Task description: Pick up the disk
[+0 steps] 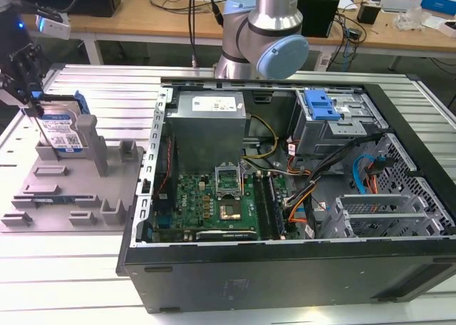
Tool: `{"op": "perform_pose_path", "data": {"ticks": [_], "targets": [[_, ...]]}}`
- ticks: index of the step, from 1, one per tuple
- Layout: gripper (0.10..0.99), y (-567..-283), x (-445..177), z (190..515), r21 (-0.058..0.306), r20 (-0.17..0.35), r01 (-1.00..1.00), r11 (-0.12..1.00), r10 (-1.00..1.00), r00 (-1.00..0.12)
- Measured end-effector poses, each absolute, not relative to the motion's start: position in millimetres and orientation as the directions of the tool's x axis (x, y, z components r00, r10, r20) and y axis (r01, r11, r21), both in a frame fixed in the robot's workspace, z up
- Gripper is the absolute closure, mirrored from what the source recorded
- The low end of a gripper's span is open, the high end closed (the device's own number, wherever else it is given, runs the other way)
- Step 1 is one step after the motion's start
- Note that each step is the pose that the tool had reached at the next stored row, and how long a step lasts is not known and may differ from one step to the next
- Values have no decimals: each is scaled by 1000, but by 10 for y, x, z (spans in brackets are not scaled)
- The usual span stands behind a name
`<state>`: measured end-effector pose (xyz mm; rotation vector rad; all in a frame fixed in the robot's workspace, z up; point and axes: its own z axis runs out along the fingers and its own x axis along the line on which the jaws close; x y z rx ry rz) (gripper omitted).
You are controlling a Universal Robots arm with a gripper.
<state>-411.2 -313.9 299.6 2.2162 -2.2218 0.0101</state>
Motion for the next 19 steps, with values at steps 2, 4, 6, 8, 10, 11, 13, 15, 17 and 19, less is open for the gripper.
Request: {"op": "perform_pose_path", "data": {"ticks": [2,4,6,8,10,11,13,15,17,19], "targets": [[714,-3140,-4112,2994,-2,7,-1000,2,-1000,-2],[714,-3140,-4112,2993,-2,7,-1000,2,-1000,-3],[714,-3139,-4112,2993,-2,7,-1000,2,-1000,-3],[714,-3140,-4112,2992,-2,7,-1000,2,-1000,-2],[714,-3140,-4112,2992,-2,7,-1000,2,-1000,-2],[718,-3140,-4112,2992,-2,7,-1000,2,-1000,-3],[718,-3140,-4112,2992,-2,7,-1000,2,-1000,-2],[718,-3139,-4112,2991,-2,7,-1000,3,-1000,-3],[718,-3139,-4111,2993,-2,7,-1000,2,-1000,-2],[718,-3139,-4111,3027,-2,7,-1000,2,-1000,-3]]}}
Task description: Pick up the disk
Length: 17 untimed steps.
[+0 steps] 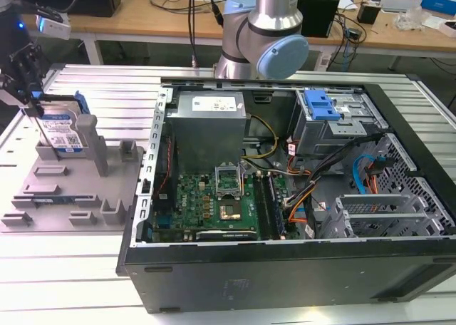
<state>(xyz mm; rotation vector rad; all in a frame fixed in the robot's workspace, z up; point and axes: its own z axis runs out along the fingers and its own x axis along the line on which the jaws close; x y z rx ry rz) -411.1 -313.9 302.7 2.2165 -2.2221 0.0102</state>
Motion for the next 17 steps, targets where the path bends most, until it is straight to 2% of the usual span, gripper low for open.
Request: {"op": "perform_pose_path", "data": {"ticks": [11,17], "targets": [[718,-3139,-4112,3445,-2,7,-1000,2,-1000,-2],[718,-3139,-4112,3847,-2,7,-1000,3,-1000,-3]]}}
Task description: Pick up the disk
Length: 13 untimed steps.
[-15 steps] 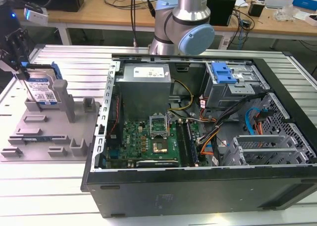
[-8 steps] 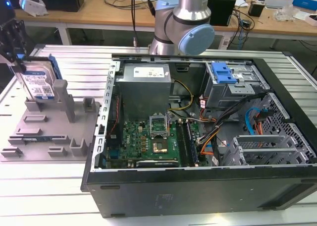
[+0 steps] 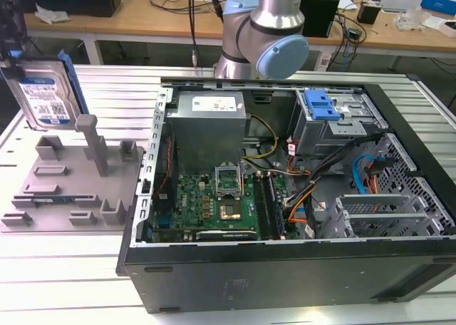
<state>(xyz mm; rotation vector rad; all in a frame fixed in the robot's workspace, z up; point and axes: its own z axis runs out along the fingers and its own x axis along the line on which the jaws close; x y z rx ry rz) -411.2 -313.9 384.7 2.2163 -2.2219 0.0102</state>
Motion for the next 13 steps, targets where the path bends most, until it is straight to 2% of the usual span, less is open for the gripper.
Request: {"op": "perform_pose_path", "data": {"ticks": [13], "targets": [[718,-3139,-4112,4540,-2,7,-1000,2,-1000,-2]]}}
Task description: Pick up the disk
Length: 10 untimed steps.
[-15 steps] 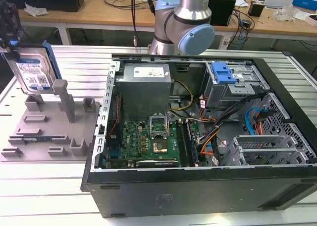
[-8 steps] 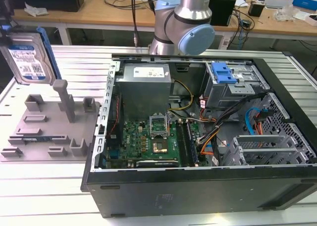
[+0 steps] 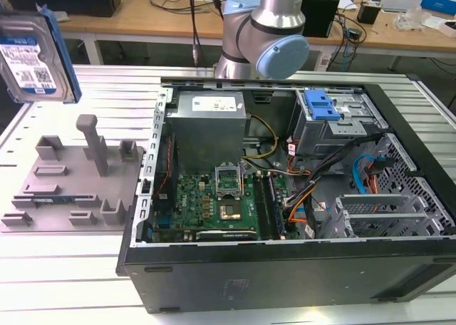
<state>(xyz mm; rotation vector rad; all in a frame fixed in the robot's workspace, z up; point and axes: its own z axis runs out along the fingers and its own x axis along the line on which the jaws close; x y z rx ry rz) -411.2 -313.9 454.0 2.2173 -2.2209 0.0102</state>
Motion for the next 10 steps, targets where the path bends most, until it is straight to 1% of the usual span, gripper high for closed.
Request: {"op": "perform_pose_path", "data": {"ticks": [6,10], "targets": [[718,-3140,-4112,4843,-2,7,-1000,0,-1000,0],[718,-3140,-4112,4868,-2,7,-1000,-1,-1000,1]]}}
